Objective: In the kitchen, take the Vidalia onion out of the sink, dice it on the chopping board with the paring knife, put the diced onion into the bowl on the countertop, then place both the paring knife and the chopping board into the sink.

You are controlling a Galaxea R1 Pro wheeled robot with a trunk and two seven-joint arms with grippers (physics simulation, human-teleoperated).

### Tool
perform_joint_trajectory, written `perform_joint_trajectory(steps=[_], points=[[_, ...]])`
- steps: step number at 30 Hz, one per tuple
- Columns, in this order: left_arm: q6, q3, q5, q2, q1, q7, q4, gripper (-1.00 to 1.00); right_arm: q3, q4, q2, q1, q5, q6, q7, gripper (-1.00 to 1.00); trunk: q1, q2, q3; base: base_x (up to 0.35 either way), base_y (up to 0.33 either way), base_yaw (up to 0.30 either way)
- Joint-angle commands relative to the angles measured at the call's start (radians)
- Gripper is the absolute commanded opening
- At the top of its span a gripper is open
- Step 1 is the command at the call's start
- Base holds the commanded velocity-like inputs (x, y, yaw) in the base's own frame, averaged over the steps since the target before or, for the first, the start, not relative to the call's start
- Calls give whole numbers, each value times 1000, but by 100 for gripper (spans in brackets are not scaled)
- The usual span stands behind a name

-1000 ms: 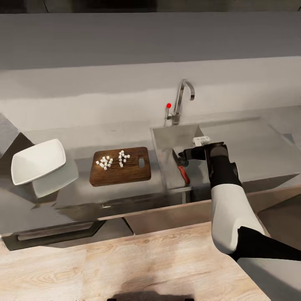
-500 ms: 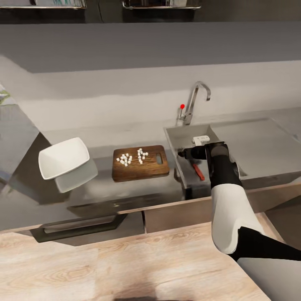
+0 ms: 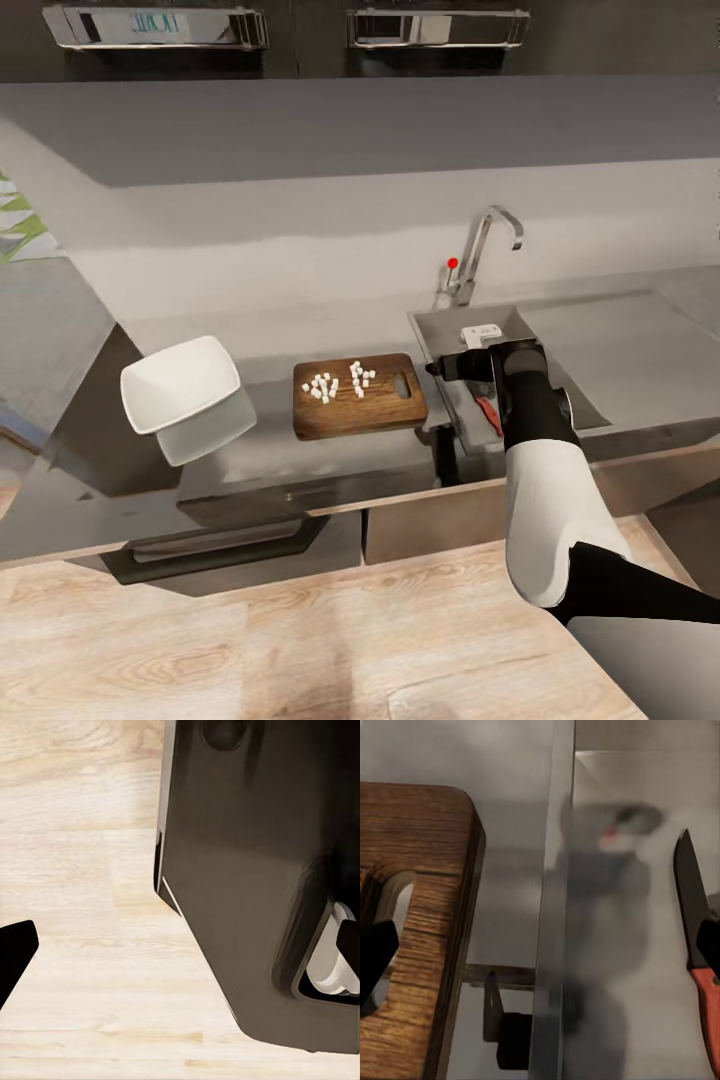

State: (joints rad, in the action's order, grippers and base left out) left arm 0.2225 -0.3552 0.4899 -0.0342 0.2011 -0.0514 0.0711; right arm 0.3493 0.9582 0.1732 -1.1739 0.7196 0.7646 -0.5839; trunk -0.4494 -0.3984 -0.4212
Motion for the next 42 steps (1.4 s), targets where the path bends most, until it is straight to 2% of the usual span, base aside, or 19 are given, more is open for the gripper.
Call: perform_joint_trajectory(steps=[1, 7, 21, 30, 37, 42], points=[[6, -8, 10, 0, 1, -5, 4, 100, 4, 1, 1, -1, 11, 1, -10, 100, -1, -2, 0, 0, 2, 0], [6, -8, 10, 0, 1, -5, 4, 100, 4, 0, 1, -1, 9, 2, -10, 100, -1, -2, 10, 0, 20, 0], [6, -8, 10, 0, 1, -5, 4, 100, 3, -22, 1, -1, 10, 2, -7, 100, -1, -2, 16, 0, 209, 0], [5, -8, 10, 0, 1, -5, 4, 100, 3, -32, 1, -1, 14, 2, -4, 100, -1, -2, 13, 0, 2, 0], [5, -8, 10, 0, 1, -5, 4, 100, 5, -30, 1, -1, 17, 2, -4, 100, -1, -2, 11, 0, -241, 0], [5, -8, 10, 0, 1, -5, 4, 100, 5, -30, 1, -1, 17, 2, -4, 100, -1, -2, 11, 0, -27, -106]])
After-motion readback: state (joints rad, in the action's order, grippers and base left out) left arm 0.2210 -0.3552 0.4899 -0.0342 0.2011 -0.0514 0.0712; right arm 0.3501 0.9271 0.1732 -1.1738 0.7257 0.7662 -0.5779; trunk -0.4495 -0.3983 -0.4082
